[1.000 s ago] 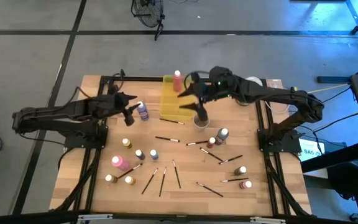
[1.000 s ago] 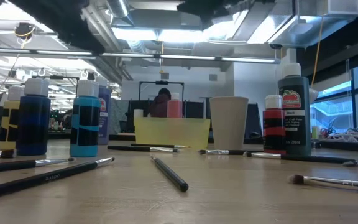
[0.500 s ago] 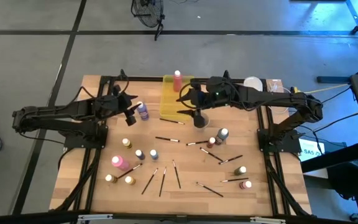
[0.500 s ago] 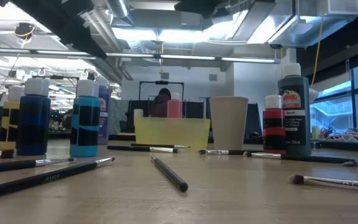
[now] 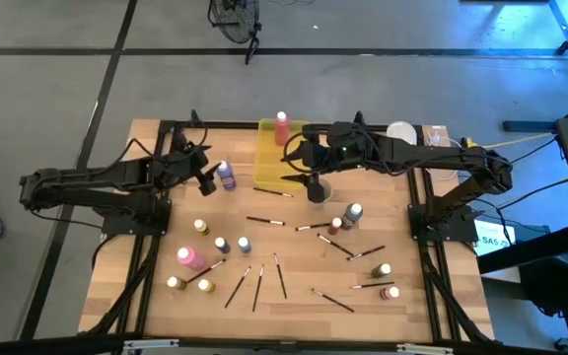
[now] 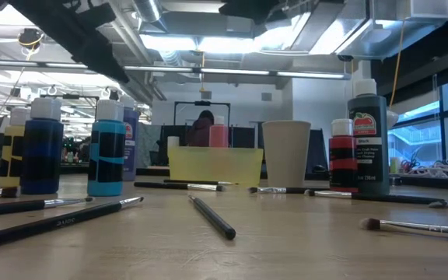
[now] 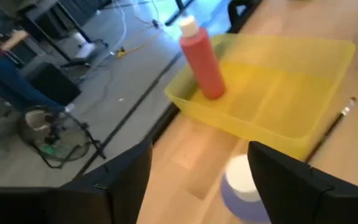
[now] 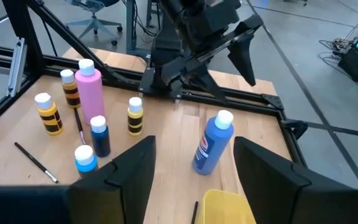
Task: Pick & Place Paint Supplies
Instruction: Put the large purple paint bottle into the yellow bin
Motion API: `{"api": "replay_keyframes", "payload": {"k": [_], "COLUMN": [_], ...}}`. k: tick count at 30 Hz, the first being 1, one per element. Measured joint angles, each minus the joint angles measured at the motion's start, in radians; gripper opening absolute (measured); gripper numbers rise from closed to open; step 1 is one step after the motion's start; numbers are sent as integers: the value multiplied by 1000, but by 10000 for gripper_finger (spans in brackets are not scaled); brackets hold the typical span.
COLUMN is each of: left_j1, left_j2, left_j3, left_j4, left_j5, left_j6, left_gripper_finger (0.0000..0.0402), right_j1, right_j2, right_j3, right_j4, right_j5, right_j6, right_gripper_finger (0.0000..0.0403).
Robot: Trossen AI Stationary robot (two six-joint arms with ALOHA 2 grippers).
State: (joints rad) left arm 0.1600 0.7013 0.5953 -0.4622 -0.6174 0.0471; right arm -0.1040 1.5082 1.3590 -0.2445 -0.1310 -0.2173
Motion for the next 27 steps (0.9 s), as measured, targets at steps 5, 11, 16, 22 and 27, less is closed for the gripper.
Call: {"api": "replay_keyframes", "payload": {"k": [5,11,16,22,27], "left_j1": [-2,-2,1,8,8], "left_j2": [-1,-1,17,37,37], "left_j3": [0,0,0,0,0], "left_j4": [2,1,-8,3,-7], "left_j5": [130,170,170,164,107], "left_j6": [-1,-26,-98,-118,-138], "left_gripper_finger": [278,278,279,279,279], "right_j1": [0,0,0,0,0], "right_j2": [0,0,0,0,0], "right_j3": [0,0,0,0,0], "right_j4": [-8,-18,-23,-30,-29], "right_j5": [0,0,0,0,0], "right_j6": [0,2,11,19,19], "right_gripper_finger": [220,220,220,220,220]}}
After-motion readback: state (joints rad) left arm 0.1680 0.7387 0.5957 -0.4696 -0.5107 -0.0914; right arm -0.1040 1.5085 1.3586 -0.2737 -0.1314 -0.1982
